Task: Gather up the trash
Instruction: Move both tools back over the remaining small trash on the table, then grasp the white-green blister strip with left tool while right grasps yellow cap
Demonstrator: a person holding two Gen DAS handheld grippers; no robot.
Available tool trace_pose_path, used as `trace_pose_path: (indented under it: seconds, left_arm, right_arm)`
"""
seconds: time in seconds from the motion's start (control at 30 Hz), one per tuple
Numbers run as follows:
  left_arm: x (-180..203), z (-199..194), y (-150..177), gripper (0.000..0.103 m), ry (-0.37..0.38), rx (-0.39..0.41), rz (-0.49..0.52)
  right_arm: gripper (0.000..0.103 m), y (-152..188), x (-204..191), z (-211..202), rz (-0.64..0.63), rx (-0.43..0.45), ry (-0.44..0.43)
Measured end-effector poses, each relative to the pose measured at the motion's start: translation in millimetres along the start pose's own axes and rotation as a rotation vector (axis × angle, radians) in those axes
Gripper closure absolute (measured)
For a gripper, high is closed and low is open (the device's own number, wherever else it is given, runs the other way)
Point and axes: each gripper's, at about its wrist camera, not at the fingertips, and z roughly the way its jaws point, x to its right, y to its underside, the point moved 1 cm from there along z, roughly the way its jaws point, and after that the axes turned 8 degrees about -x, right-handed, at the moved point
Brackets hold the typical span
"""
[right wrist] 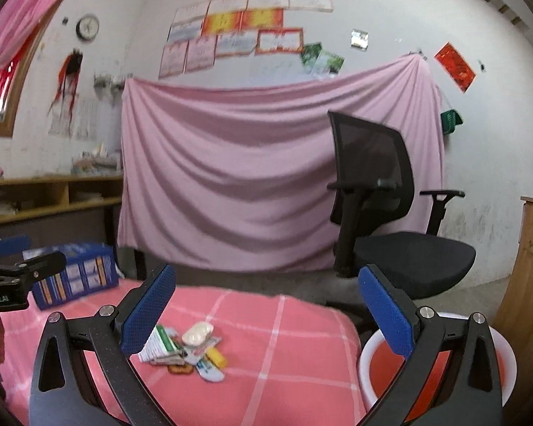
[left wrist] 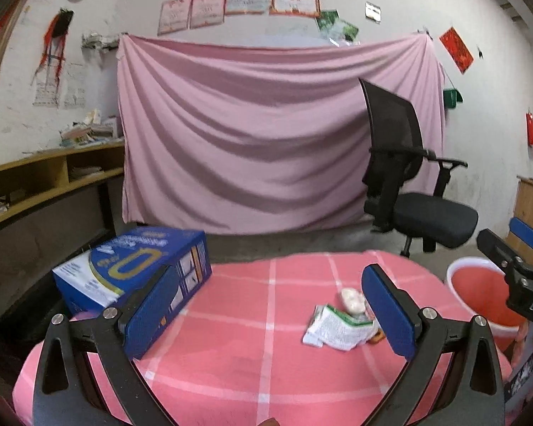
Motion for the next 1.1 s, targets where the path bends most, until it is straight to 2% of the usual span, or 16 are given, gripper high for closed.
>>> trace_pose_path:
  seconds: [0.27, 0.33, 0.43, 0.5, 0.53, 0.6, 0.67, 0.93, 1.0, 1.1]
  left_arm:
    - [1, 37, 9, 0.002, 0.038, -0.157, 0.010]
    - [1, 46, 9, 0.004, 0.055, -0.200, 0.003]
    - [3, 61, 8, 0.020, 0.100, -0.278, 0.003]
    - [5, 74, 8, 0.037, 0.133, -0.339, 0.010]
    - [7, 80, 8, 0.041, 0.152, -0.369, 0.014]
    - [11, 92, 9, 0.053, 0.187, -0.424, 0.025]
    - [16, 100, 8, 0.061, 0.217, -0.461, 0.038]
    - [33, 122, 1, 0.070, 0.256, -0.505, 0.120]
    - [35, 129, 2, 0.076, 0.270, -0.531, 0.132]
    - [34, 136, 5, 0.078, 0.291, -0.568, 0.133]
  right_arm:
    - [0.000, 9, -3, 31, -0.002, -0.168, -0.036]
    - [0.003, 12, -3, 40, -0.001, -0.210, -0.044]
    - [0.014, 16, -4, 56, 0.004, -0.292, -0.065]
    - [0.021, 20, -3, 67, 0.008, -0.353, -0.083]
    - [0.023, 22, -2, 72, 0.011, -0.383, -0.095]
    - [0.036, 25, -2, 79, 0.016, -0.427, -0.114]
    - [0.041, 29, -3, 88, 0.019, -0.478, -0.139]
    - [0.054, 40, -10, 117, 0.027, -0.629, -0.232]
    - [0.055, 41, -11, 123, 0.035, -0.655, -0.251]
    - [0.059, 45, -12, 131, 0.041, -0.699, -0.271]
